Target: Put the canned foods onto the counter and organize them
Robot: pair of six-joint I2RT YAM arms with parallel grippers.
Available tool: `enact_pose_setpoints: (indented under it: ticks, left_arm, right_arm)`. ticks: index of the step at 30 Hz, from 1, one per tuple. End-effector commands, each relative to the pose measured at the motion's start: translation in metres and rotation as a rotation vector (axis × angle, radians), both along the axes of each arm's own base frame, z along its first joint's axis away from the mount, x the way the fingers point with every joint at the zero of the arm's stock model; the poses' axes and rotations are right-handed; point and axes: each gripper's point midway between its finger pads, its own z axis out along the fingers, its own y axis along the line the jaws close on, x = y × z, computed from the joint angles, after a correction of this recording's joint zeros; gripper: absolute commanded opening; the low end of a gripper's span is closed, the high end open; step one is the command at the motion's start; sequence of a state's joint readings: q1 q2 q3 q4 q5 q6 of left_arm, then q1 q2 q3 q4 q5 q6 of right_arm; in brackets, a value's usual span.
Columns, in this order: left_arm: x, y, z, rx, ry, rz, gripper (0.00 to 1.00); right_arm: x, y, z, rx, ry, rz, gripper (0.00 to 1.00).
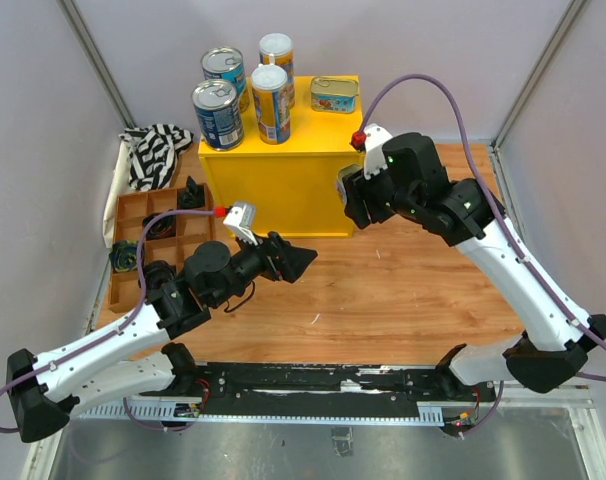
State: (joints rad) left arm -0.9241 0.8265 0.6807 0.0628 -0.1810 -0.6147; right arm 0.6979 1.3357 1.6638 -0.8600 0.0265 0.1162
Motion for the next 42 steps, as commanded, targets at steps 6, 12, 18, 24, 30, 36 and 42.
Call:
enact_pose_setpoints:
  ticks: [6,12,18,24,30,36,42]
  left_arm:
    - [0.0,0.002,0.031,-0.064,-0.036,0.0,0.93]
    - [-0.002,0.004,0.035,-0.076,-0.042,0.002,0.93]
    - [-0.004,0.006,0.04,-0.087,-0.048,0.003,0.93]
    - [-0.005,0.007,0.043,-0.093,-0.048,0.001,0.93]
    - [-0.006,0.009,0.045,-0.092,-0.046,0.002,0.92]
    - [-0.006,0.009,0.044,-0.091,-0.038,0.003,0.92]
    - [-0.006,0.009,0.042,-0.088,-0.032,0.005,0.92]
  right_arm:
    - [0.001,0.02,0.058,-0.039,-0.111,0.069,0.03]
    - [0.01,0.032,0.079,-0.039,-0.154,0.071,0.03]
    - [0.026,0.036,0.091,-0.035,-0.155,-0.001,0.03]
    - [0.05,0.033,0.097,-0.008,-0.172,-0.172,0.02]
    - [0.076,0.032,0.093,0.062,-0.145,-0.3,0.02]
    - [0.099,0.027,0.085,0.138,-0.104,-0.391,0.02]
    - [0.116,0.026,0.083,0.17,-0.102,-0.424,0.06]
